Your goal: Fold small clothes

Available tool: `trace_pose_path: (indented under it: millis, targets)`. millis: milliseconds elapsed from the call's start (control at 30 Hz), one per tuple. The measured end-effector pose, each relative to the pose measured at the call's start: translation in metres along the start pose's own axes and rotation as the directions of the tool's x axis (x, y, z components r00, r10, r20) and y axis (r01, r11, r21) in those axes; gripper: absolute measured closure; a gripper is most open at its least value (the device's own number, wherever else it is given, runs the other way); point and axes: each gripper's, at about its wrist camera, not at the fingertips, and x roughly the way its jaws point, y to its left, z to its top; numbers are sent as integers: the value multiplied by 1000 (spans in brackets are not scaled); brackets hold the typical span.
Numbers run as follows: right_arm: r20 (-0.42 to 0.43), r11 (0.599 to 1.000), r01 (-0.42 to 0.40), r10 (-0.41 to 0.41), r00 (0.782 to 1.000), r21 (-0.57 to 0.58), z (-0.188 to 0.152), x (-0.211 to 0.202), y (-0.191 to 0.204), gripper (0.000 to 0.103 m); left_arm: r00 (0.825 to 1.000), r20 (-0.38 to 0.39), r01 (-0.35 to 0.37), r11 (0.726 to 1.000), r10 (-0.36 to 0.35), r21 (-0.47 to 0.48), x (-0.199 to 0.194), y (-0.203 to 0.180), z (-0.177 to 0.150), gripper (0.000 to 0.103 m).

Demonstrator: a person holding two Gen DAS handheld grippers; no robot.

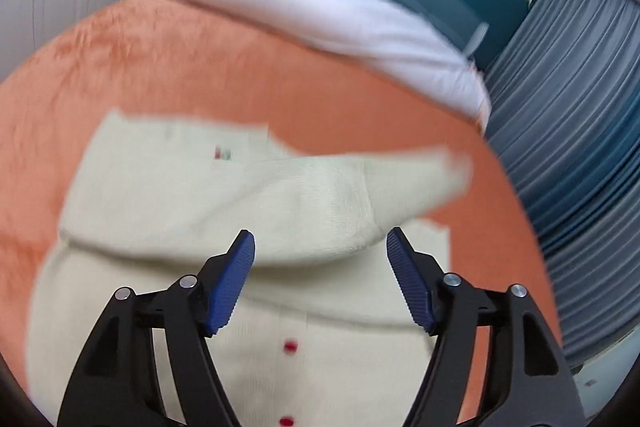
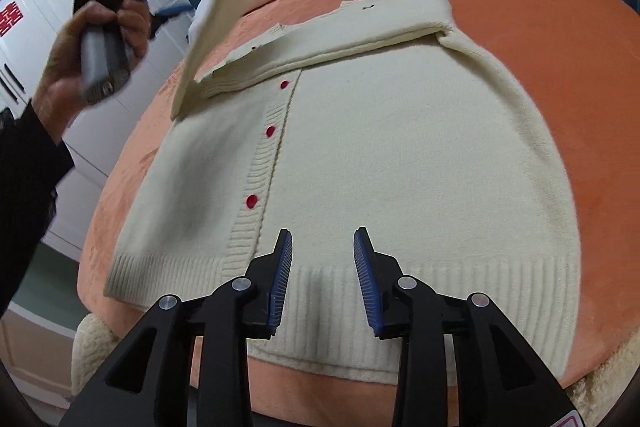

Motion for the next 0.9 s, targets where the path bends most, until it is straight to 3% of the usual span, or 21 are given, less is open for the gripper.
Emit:
trace_pose_path:
  millis: [67, 167, 367, 500, 567, 633, 800, 900]
  targets:
    - [28, 1000, 25, -24, 999, -17, 5, -6, -10, 61, 998, -52, -31, 996, 27, -83, 7, 26, -27, 37]
    - [49, 998, 47, -44, 998, -47, 20, -3, -19, 60, 996, -63, -76, 962, 62, -262, -1, 73, -41, 37]
    - [101, 997, 64, -60, 993, -43, 80, 31, -22, 60, 988, -28, -149, 882, 152, -448, -16, 152, -12, 37]
    - [138, 996, 66, -58, 989, -52, 124, 61, -15, 60, 980, -58, -193, 845, 190, -498, -4, 184, -2, 47]
    - [147, 996, 65, -57, 987, -53, 147, 80, -12, 60, 979, -85, -201, 824, 184, -530, 2, 194, -6, 68]
    - [152, 997, 63, -57, 987, -34, 166, 95, -14, 60, 983, -79, -183, 807, 168, -562, 0, 203, -12, 74]
    - [138, 994, 36, -51, 989, 106, 209, 137, -39, 60, 985, -72, -169, 814, 155, -556, -5, 205, -15, 75]
    - [108, 977, 65, -88, 990, 203, 222, 161, -55, 60, 987, -70, -156, 801, 142, -577, -3, 208, -12, 71]
